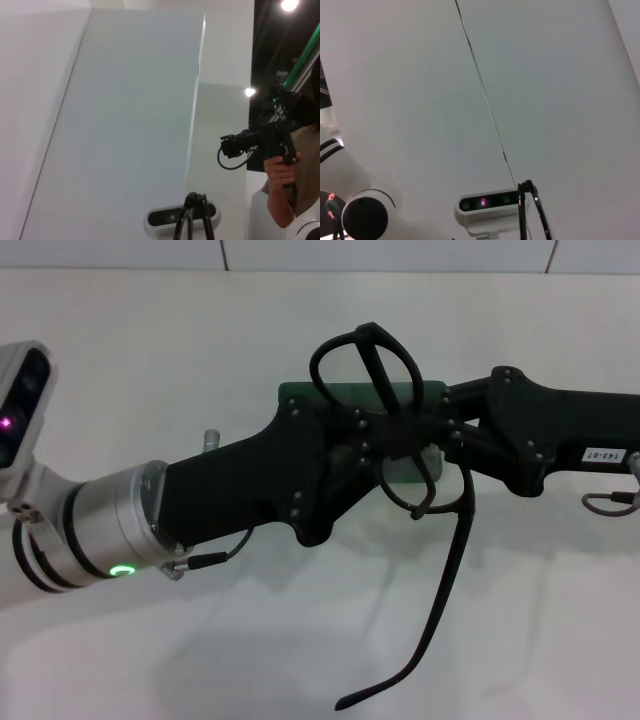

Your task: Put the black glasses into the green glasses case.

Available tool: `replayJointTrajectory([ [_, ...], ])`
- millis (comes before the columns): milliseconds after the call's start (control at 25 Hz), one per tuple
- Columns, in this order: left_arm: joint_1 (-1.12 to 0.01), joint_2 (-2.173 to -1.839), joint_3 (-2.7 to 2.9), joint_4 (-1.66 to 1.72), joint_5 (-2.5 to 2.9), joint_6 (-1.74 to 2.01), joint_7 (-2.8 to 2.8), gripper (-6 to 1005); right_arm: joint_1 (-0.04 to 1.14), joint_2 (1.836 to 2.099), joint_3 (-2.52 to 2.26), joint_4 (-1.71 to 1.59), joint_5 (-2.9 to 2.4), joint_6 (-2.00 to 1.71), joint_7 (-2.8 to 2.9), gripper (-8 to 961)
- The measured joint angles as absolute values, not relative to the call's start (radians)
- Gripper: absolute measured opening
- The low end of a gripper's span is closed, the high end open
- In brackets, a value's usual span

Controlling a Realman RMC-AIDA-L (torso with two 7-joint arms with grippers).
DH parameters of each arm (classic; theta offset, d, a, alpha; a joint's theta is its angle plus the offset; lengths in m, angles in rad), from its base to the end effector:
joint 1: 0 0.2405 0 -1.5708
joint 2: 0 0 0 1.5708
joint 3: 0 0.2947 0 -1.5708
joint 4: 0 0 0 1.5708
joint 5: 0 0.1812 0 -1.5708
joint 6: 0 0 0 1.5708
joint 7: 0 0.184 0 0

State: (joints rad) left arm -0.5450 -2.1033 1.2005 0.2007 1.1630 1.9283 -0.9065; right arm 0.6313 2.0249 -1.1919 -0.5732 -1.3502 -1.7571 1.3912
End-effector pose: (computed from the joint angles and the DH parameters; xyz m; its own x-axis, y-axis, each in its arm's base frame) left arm -0.1682 0.2674 -0.0592 0.3744 0.1123 0.9205 0.1645 -0.9849 0.0532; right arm 0.1442 0.3163 -0.0433 0.6407 -0.2299 -0.7325 -0.1352 -0.9730 0.1871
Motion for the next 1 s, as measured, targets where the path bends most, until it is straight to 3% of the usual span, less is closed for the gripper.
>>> replayJointTrajectory([
  [480,-0.537,-2.099,1.197,0.203,1.162,1.978,-0.898,28,0.600,2.016,-1.134,-0.570,-1.338,-1.741,1.366,74],
  [1000,-0.542,-2.096,1.252,0.215,1.173,2.011,-0.872,29,0.612,2.018,-0.846,-0.571,-1.122,-2.028,1.398,77],
])
